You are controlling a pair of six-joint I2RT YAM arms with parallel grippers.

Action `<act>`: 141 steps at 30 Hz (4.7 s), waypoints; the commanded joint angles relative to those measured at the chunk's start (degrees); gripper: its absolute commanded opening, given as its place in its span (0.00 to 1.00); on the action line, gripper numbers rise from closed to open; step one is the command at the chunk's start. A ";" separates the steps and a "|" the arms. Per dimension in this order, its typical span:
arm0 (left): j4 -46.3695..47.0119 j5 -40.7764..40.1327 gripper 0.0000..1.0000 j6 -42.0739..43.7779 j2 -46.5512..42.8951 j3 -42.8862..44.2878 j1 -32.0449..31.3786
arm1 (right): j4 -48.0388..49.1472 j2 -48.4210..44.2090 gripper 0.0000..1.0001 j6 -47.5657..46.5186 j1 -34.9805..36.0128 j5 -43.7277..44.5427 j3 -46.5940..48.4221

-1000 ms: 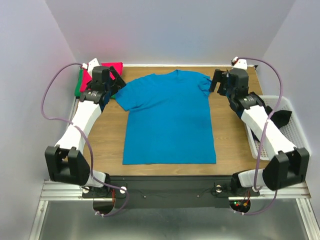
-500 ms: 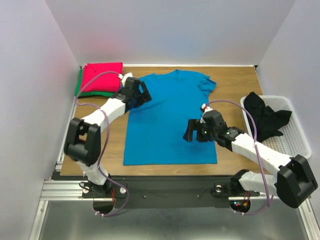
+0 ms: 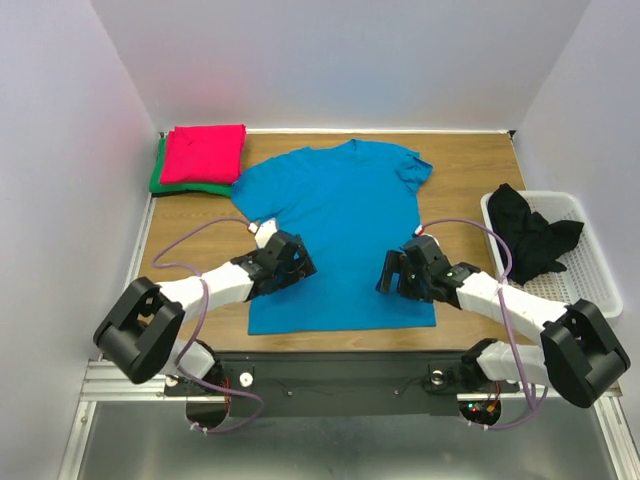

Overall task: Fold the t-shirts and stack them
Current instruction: Flatten the tshirt out

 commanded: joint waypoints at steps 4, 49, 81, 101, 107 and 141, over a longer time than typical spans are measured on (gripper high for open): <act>0.08 -0.31 0.98 -18.71 -5.36 -7.70 -12.70 | -3.79 3.56 1.00 2.73 -0.16 10.36 0.99; -17.05 -3.47 0.98 31.78 40.40 72.34 2.22 | -13.11 -0.05 1.00 7.66 -10.71 15.48 4.06; -8.10 0.84 0.96 10.09 28.22 25.99 15.32 | -6.52 42.83 1.00 -16.33 -17.74 12.50 42.08; -20.22 -8.83 0.96 7.88 18.74 39.23 10.57 | -6.52 40.58 1.00 -28.30 -18.62 9.76 56.99; -20.75 -5.77 0.96 3.68 7.06 28.89 9.96 | -8.01 20.32 1.00 -18.56 -16.79 2.83 36.44; -37.61 0.32 0.98 -38.35 -10.20 -3.76 -27.05 | -9.51 -0.48 1.00 -3.94 -12.64 11.79 5.46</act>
